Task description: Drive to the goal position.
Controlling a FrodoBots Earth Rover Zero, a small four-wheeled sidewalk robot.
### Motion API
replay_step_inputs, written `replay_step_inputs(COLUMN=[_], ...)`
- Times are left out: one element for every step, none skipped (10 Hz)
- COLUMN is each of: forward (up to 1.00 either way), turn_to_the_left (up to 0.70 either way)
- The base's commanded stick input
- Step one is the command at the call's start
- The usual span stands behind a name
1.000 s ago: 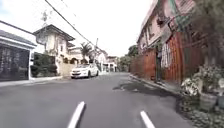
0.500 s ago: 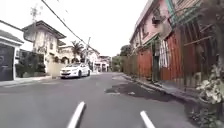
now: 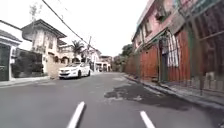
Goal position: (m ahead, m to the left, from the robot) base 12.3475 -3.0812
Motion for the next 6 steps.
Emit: replay_step_inputs(forward=[1.00,1.00,1.00,1.00,1.00,1.00], turn_to_the_left=[0.00,0.00,0.00,0.00,0.00,0.00])
